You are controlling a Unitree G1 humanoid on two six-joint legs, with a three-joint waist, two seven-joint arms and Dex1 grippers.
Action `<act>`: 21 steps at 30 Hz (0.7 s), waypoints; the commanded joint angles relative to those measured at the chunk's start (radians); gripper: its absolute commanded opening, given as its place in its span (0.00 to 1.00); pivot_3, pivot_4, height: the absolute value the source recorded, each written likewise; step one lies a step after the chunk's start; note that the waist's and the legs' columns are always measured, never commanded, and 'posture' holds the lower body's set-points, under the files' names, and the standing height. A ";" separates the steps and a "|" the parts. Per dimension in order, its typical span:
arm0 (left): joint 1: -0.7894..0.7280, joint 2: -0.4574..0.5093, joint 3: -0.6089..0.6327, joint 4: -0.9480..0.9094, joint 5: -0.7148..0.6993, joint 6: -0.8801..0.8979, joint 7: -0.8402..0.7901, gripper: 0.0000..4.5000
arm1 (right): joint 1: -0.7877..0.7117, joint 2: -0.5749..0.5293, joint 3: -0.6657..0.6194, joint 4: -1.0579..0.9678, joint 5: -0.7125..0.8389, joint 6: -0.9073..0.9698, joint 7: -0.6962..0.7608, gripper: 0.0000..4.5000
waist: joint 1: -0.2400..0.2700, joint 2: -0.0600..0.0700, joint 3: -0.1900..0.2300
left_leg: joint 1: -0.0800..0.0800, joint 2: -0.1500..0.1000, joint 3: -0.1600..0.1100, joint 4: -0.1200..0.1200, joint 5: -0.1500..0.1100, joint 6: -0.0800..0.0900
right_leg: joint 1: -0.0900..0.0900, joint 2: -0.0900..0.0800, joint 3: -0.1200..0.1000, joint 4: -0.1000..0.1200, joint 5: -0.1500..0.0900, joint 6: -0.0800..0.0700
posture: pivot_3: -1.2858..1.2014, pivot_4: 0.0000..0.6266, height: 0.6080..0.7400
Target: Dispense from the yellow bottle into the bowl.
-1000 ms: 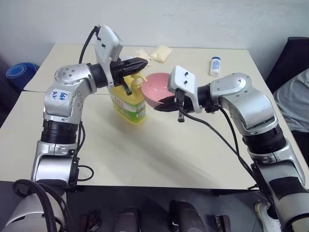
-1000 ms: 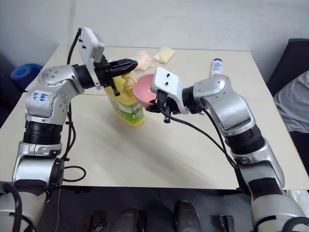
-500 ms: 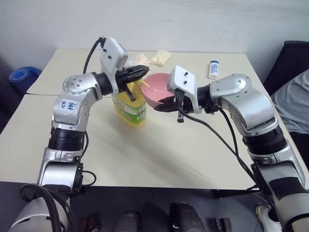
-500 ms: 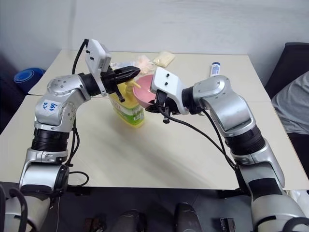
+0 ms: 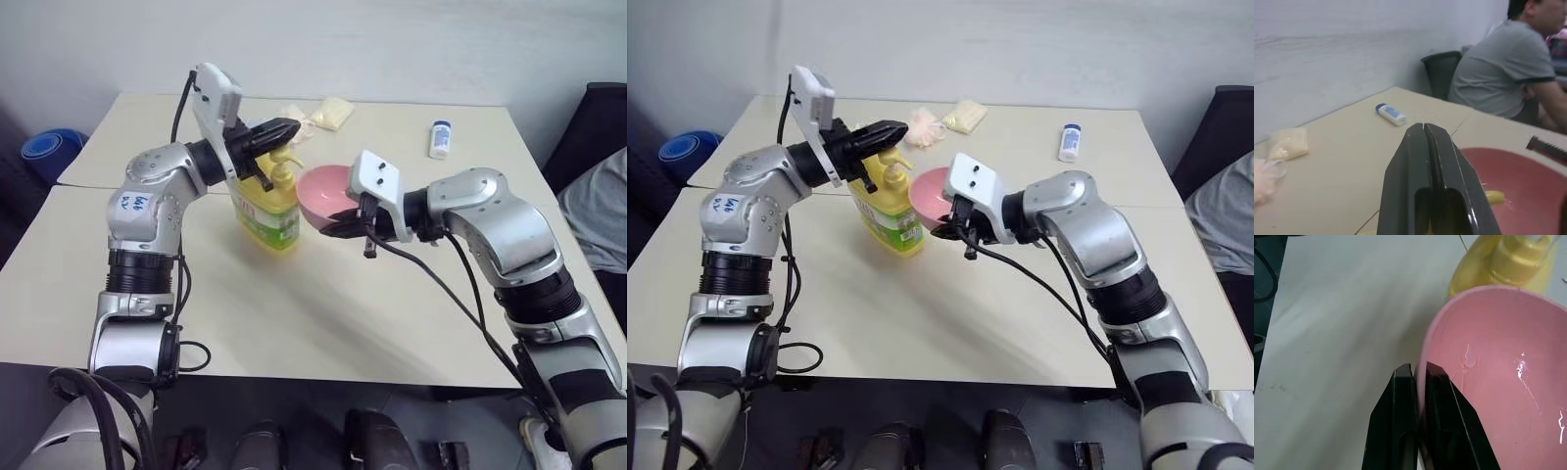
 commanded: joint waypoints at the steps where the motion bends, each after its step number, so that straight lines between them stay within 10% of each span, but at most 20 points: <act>1: -0.005 0.079 0.073 -0.084 -0.087 0.011 -0.104 0.01 | 0.065 -0.046 -0.072 0.022 0.012 -0.094 0.011 0.00 | -0.002 0.000 0.000 | -0.002 0.000 0.000 0.000 0.000 0.000 | -0.002 0.000 -0.001 0.000 0.000 0.000 | 0.52 0.24 1.00; 11: 0.519 0.336 0.187 -0.101 -0.020 -0.266 -0.384 0.01 | 0.275 -0.041 -0.134 0.611 -0.140 -0.918 -0.034 0.00 | -0.026 0.000 0.004 | 0.000 0.001 0.003 0.000 0.000 0.000 | -0.001 0.000 -0.005 0.001 0.000 0.000 | 0.52 0.24 1.00; 17: 0.694 0.284 0.162 -0.083 0.026 -0.369 -0.343 0.14 | 0.310 -0.022 -0.182 0.866 -0.125 -1.074 -0.035 0.00 | -0.013 0.000 0.004 | 0.000 0.003 0.003 0.000 0.000 0.000 | -0.001 -0.003 -0.005 0.000 0.000 0.000 | 0.52 0.24 1.00; 21: 0.757 0.248 0.144 -0.118 0.044 -0.401 -0.310 0.40 | 0.342 -0.006 -0.264 0.867 -0.025 -1.142 0.053 0.35 | 0.001 0.000 0.004 | 0.000 0.004 0.003 0.002 0.000 0.000 | 0.002 -0.003 -0.006 0.001 0.000 0.000 | 0.52 0.24 1.00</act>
